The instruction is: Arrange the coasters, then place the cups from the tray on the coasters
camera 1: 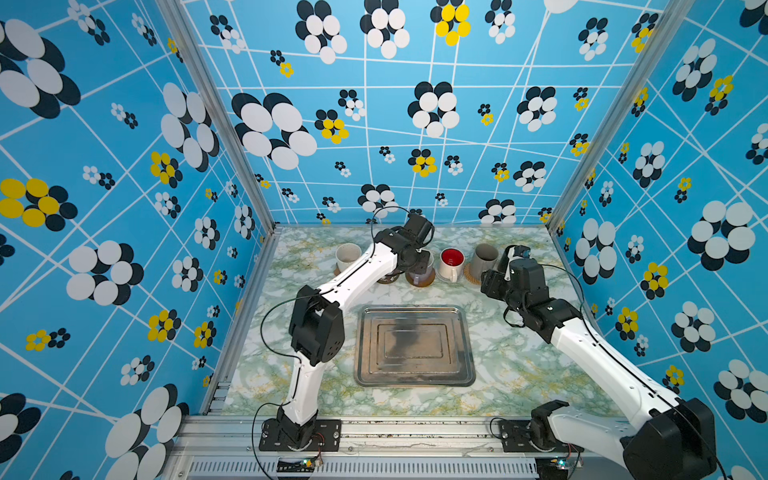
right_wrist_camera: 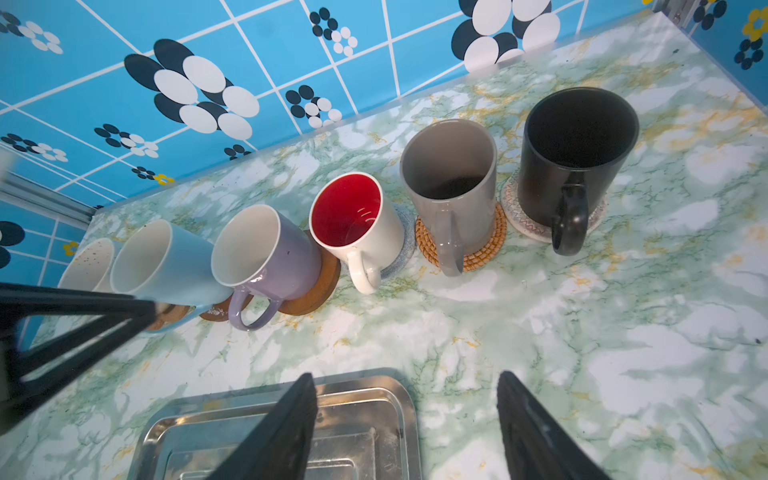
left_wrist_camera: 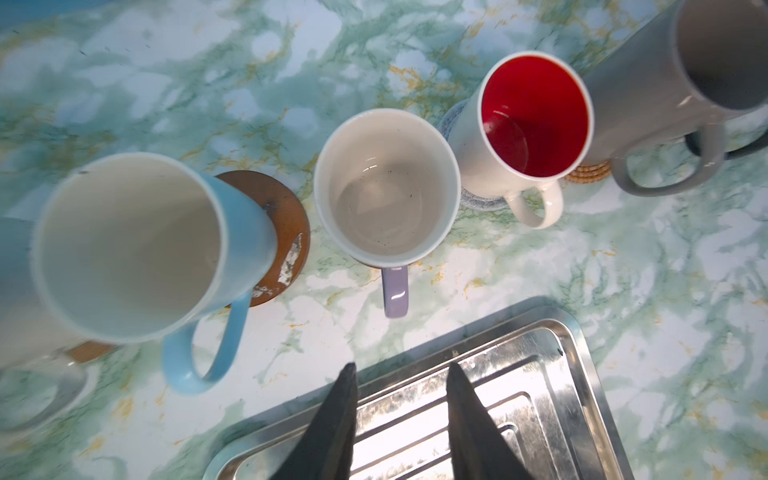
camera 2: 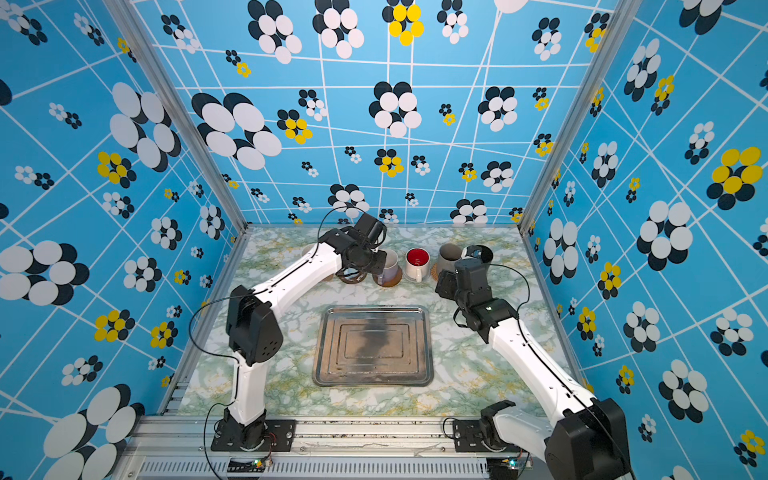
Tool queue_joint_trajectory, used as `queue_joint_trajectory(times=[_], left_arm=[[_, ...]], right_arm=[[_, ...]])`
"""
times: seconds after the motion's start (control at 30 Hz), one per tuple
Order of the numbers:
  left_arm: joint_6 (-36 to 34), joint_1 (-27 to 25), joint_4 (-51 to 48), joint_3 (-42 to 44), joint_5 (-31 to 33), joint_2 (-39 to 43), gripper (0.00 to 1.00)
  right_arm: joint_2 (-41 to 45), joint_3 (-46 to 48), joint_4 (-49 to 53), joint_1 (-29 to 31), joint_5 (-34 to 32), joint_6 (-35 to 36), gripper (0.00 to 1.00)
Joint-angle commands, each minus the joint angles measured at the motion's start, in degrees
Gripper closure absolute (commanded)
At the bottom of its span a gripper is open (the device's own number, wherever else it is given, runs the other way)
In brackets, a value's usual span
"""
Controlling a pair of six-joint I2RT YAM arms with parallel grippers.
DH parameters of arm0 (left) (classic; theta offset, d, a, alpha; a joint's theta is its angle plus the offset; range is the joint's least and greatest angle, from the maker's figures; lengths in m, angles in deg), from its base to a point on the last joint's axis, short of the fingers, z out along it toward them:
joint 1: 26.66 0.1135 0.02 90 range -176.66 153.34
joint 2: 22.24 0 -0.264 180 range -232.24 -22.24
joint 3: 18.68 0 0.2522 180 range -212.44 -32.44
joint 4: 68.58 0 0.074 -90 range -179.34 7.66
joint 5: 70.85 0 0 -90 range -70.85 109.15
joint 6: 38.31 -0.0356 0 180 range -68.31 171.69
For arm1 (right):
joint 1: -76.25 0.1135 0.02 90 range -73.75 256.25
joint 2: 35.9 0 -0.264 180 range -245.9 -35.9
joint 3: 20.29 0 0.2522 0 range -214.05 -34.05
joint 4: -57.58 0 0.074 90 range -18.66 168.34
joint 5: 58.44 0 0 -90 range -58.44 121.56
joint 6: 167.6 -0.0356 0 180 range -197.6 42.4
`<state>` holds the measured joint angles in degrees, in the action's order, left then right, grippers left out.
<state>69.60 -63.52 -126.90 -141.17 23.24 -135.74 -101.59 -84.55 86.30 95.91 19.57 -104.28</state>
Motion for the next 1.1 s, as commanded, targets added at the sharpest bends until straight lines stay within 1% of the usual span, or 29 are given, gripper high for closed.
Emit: queue_joint_trajectory(times=[0.0, 0.03, 0.13, 0.17, 0.3, 0.37, 0.43, 0.53, 0.6, 0.73, 0.77, 0.83, 0.9, 0.93, 0.97, 1.07], left_arm=[[-2.19, -0.06, 6.62, 7.15, 4.34, 8.58, 0.55], [-2.89, 0.02, 7.93, 9.81, 5.55, 11.46, 0.48], [-4.47, 0.28, 9.92, 16.35, 9.86, 18.82, 0.4], [-4.93, 0.34, 10.45, 18.53, 11.6, 20.94, 0.37], [-7.5, 0.94, 15.05, 29.32, 17.6, 31.49, 0.1], [-8.68, 1.83, 18.58, 35.16, 19.56, 36.87, 0.01], [-10.18, 3.15, 22.46, 41.81, 20.88, 42.41, 0.01], [-12.24, 5.2, 27.26, 50.47, 23.33, 49.55, 0.01], [-13.99, 6.28, 32.13, 57.39, 26.47, 54.14, 0.01], [-15.98, 9.52, 42.14, 69.55, 30.0, 61.17, 0.01], [-16.17, 10.63, 45.51, 72.59, 30.32, 62.34, 0.01], [-18.94, 13.33, 57.05, 80.81, 29.19, 64.19, 0.01], [-21.23, 15.9, 69.0, 88.2, 27.35, 64.45, 0.01], [-20.9, 17.25, 73.38, 90.94, 27.15, 64.16, 0.01], [-20.08, 18.36, 74.69, 92.06, 26.66, 63.97, 0.01], [-18.21, 22.36, 74.61, 92.76, 23.4, 61.76, 0.01]], right_arm=[[2.32, -2.49, 4.27, -0.52, -1.28, 3.28, 0.24], [3.08, -2.5, 4.58, -0.59, -1.33, 4.08, 0.19], [5.52, -2.28, 5.79, -0.63, -1.63, 6.47, 0.04], [6.37, -2.11, 5.99, -0.68, -1.72, 7.52, 0.01], [9.76, -0.4, 6.1, -0.83, -4.5, 13.15, 0.01], [11.45, 1.85, 4.43, -0.94, -5.85, 16.81, 0.01], [13.18, 4.9, 1.04, -1.19, -7.69, 20.1, 0.01], [15.33, 11.0, -7.25, -1.78, -9.89, 23.95, 0.01], [16.16, 14.57, -11.88, -2.79, -9.08, 25.61, 0.01], [15.87, 19.7, -18.2, -6.41, -6.26, 26.56, 0.01], [15.5, 20.66, -19.43, -7.7, -5.32, 26.08, 0.01], [14.71, 23.17, -23.24, -10.95, -0.08, 25.6, 0.01], [13.23, 27.18, -30.39, -14.95, 5.76, 25.32, 0.01], [12.13, 29.37, -34.62, -15.95, 6.98, 24.91, 0.01], [11.04, 30.94, -37.87, -16.62, 7.24, 24.26, 0.01], [5.95, 33.65, -46.18, -18.7, 7.63, 23.35, 0.01]])
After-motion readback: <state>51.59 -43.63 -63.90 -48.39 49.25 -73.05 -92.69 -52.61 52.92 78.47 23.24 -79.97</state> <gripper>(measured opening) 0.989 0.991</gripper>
